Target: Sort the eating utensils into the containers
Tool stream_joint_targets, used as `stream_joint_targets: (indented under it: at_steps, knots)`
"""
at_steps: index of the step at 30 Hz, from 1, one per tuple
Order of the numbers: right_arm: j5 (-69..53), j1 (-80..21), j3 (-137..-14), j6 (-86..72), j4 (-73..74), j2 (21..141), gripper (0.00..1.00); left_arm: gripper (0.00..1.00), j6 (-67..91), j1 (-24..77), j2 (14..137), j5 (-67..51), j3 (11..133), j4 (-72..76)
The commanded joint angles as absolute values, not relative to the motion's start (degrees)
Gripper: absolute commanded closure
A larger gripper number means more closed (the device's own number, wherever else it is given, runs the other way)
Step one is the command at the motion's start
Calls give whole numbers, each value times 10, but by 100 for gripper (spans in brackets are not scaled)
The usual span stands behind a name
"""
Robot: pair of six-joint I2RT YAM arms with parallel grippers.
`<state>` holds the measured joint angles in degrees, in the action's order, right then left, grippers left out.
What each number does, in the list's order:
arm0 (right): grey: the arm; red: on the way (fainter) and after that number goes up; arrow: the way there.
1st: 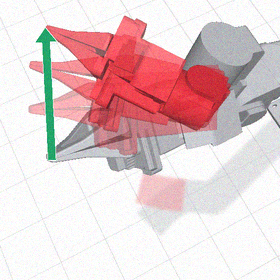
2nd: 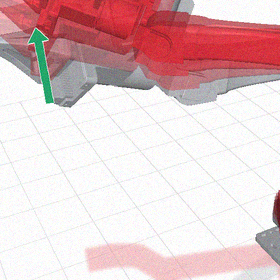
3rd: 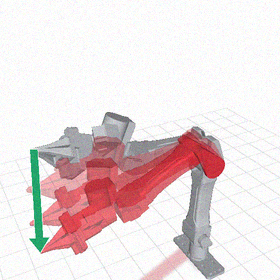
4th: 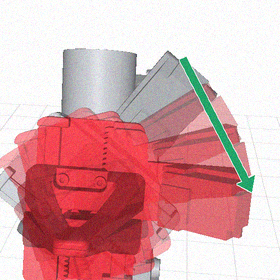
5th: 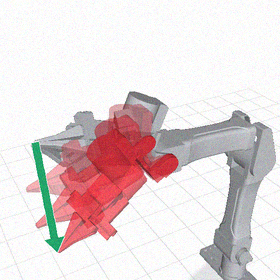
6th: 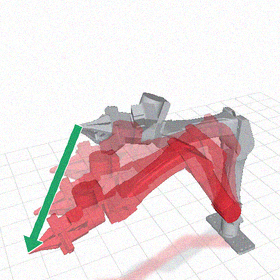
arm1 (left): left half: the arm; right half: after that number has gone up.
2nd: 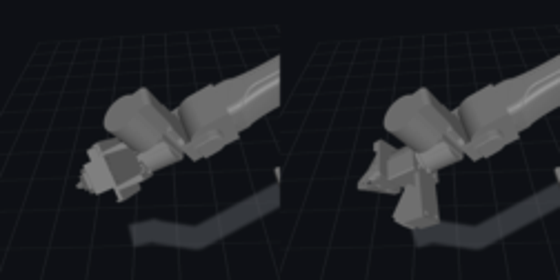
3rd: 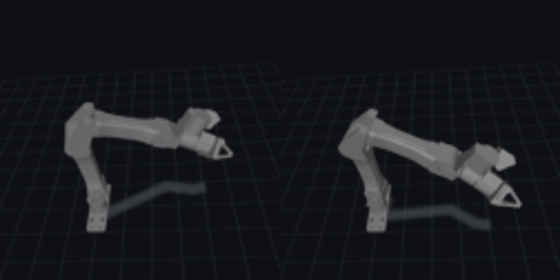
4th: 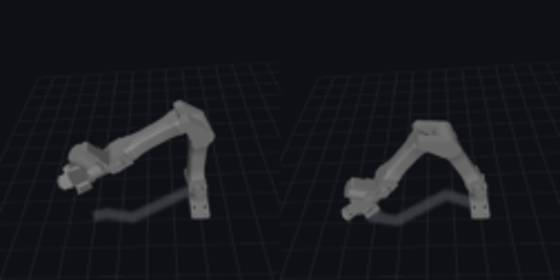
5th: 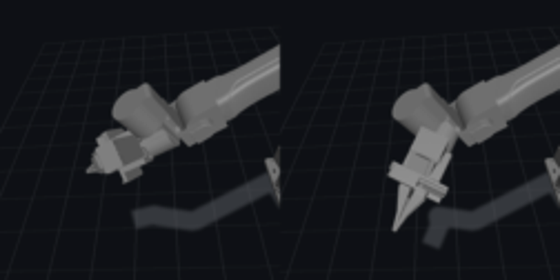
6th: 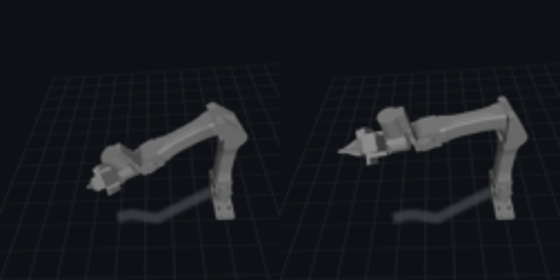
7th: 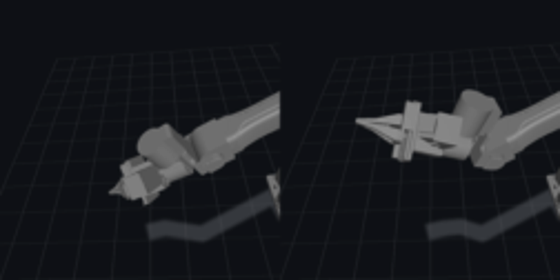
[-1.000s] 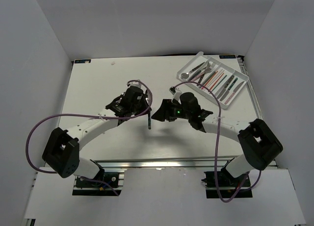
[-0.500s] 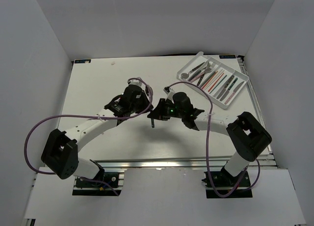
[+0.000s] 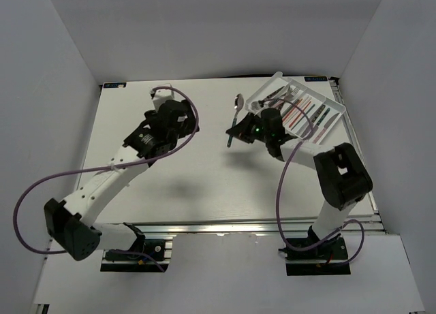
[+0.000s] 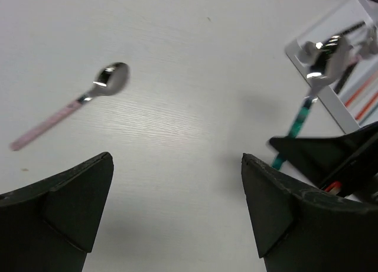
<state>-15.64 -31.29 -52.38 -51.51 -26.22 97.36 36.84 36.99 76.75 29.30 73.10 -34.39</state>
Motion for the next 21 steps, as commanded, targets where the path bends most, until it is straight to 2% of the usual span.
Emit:
stream_joint_targets:
  at_steps: [1, 7, 12, 21]
  knots:
    - [-160, -229, -599, -539, -271, 1024, 100, 2, 324, 369, 703, 417, 747, -429]
    - [-228, -127, -835, -541, -191, 1195, 100, 2, 247, 369, 618, 427, 621, -393]
    - [-258, -73, -953, -601, -188, 1306, 100, 2, 222, 368, 567, 397, 533, -357]
    - [-267, -51, -1156, -598, -98, 1425, 100, 2, 221, 368, 561, 352, 508, -346]
